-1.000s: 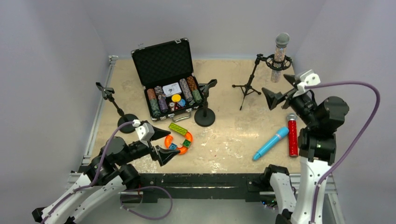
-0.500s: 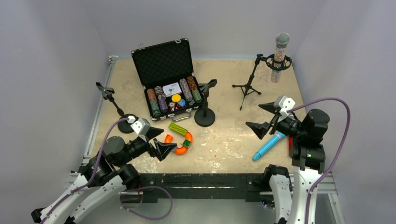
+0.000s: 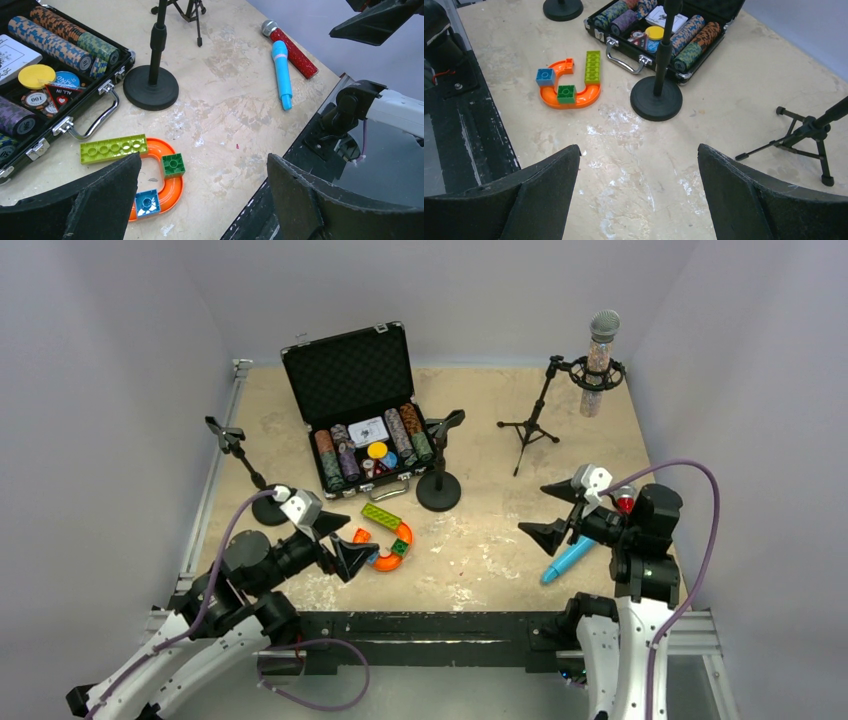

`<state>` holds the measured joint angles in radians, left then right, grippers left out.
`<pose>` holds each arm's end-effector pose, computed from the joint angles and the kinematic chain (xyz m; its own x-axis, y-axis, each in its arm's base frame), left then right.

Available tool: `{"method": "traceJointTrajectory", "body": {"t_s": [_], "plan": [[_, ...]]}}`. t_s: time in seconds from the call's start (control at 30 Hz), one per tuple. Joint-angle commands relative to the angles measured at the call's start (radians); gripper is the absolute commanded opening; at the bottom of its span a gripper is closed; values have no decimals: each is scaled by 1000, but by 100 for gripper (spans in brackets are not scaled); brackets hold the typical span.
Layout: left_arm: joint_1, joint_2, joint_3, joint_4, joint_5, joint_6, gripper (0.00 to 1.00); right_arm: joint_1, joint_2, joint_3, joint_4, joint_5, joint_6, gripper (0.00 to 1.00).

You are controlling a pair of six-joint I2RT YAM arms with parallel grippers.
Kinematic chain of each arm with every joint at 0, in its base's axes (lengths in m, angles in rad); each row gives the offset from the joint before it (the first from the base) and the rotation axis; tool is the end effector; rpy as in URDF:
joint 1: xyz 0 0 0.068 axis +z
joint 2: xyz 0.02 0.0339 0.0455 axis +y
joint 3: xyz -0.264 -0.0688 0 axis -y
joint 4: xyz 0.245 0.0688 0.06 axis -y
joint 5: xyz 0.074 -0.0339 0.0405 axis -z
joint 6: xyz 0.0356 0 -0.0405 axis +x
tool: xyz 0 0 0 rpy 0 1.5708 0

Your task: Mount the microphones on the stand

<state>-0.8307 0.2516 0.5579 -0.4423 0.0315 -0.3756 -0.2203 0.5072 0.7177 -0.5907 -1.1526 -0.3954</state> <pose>0.0588 -0.0660 0.2954 -0.3635 -0.1457 -0.9201 0.6726 0.6423 -0.3674 0.1032 0.0102 0.3188 -0.0494 -0.1492 -0.9876 -0.8218 0.5681 -0.0447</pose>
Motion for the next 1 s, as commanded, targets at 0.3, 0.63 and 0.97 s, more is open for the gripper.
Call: {"method": "traceJointTrajectory", "body": {"t_s": [0.3,0.63,0.97], "plan": [[3,71,-36,75,7,-16,99,-3,-4,-74,30,-30,-44,91],[2,107,-53,123,19,-22,99,-3,8,-95,35,-35,-61,91],[3,152,-63,169,35,-29,99,-3,14,-105,37,-35,-79,92]]}}
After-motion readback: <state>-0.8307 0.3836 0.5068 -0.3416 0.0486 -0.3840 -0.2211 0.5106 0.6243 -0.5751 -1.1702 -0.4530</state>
